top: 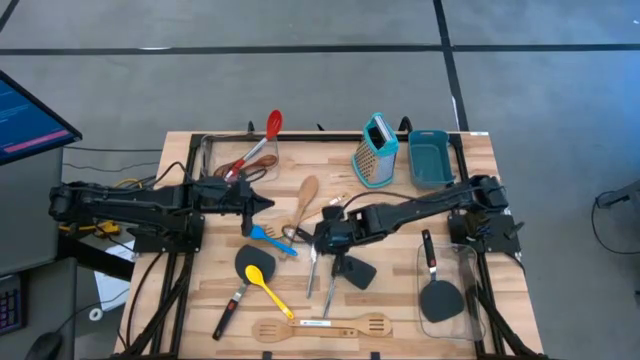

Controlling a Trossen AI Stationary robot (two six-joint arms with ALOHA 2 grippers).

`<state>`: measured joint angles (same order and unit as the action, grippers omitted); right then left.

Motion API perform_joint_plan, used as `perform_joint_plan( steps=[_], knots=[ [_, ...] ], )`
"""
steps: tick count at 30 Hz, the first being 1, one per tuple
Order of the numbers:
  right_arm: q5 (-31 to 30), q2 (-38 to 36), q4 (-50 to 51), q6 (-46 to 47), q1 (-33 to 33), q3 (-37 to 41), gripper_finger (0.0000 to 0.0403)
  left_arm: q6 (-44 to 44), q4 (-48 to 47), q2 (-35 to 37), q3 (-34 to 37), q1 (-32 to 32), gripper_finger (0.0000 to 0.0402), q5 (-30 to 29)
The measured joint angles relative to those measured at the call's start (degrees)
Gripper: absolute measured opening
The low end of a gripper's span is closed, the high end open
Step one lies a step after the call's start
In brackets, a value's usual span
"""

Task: Pick & Place Kitchen Items
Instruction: Put the left silver knife into the green bin

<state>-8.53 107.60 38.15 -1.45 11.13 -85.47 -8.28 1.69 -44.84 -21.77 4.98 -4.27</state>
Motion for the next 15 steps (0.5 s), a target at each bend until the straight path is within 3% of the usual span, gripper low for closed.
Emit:
perform_joint_plan(
  steps=[7, 15],
  knots=[
    [-1.9, -3.0, 1.8, 0.8, -2.2, -0.1, 0.0001, 0.1, 0.7, -1.3, 0.0, -6.2, 0.0003, 2.6],
    [-2.0, -2.1, 1.9, -2.7, -2.5, 1.2, 0.0, 0.4, 5.9, -7.0, 0.0, -11.5, 0.0003, -0.3]
  ],
)
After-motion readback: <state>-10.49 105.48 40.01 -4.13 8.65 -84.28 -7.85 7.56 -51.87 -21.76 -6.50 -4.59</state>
